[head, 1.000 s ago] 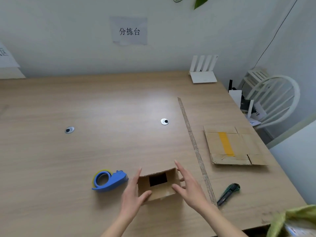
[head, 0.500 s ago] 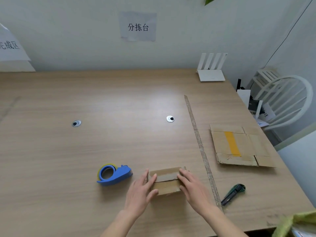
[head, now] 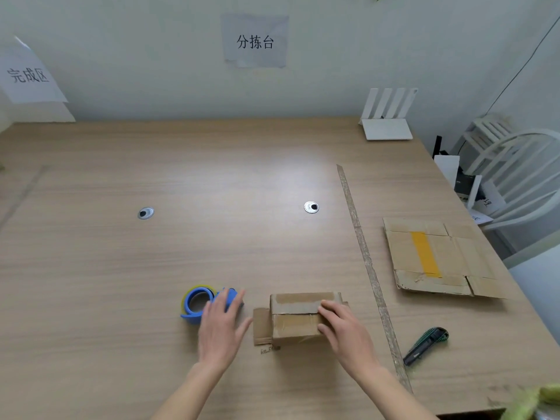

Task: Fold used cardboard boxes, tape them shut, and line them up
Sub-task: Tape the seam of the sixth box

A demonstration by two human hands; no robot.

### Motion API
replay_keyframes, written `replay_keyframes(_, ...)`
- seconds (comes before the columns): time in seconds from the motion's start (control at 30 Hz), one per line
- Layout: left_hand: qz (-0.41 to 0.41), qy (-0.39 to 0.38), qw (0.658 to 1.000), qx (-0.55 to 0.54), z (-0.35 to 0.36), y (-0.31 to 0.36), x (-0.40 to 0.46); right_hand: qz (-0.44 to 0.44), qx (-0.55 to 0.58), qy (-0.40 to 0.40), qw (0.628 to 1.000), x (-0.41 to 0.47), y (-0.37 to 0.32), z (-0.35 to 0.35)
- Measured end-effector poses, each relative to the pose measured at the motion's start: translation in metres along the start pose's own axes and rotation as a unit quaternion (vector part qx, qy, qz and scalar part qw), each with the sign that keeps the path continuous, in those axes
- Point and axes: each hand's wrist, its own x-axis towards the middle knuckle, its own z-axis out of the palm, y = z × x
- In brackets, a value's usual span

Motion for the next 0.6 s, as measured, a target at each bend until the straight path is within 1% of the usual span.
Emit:
replay_keyframes(0.13, -0.080, -0.014, 0.993, 0.085, 0.013, -0.035, 0.011, 0.004, 0.008, 0.006, 1.000, -0.002, 0.001, 0.002)
replay_keyframes(0.23, -0.087, -0.024, 0.992, 0.093, 0.019, -0.045, 0.018, 0.002, 0.010, 0.008, 1.000, -0.001, 0.001, 0.002)
replay_keyframes(0.37, -0.081, -0.074, 0.993, 0.053, 0.009, -0.045, 0.024, 0.002, 0.016, -0.007, 1.000, 0.002, 0.001, -0.001)
replay_keyframes(0.43, -0.098, -0.097, 0.990, -0.017, -0.005, -0.038, 0.024, 0.013, 0.026, -0.017, 0.999, 0.004, -0.001, -0.004)
replay_keyframes(0.47, -0.096, -0.096, 0.989, -0.058, -0.014, -0.031, 0.023, 0.019, 0.032, -0.022, 0.999, 0.006, -0.003, -0.006)
replay_keyframes(0.53, -0.050, -0.080, 0.990, -0.107, -0.036, -0.014, 0.024, 0.025, 0.036, -0.036, 0.998, 0.009, -0.005, -0.011)
replay_keyframes(0.6, 0.001, -0.086, 0.986, -0.140, -0.060, 0.009, 0.028, 0.028, 0.032, -0.056, 0.998, 0.012, -0.008, -0.016)
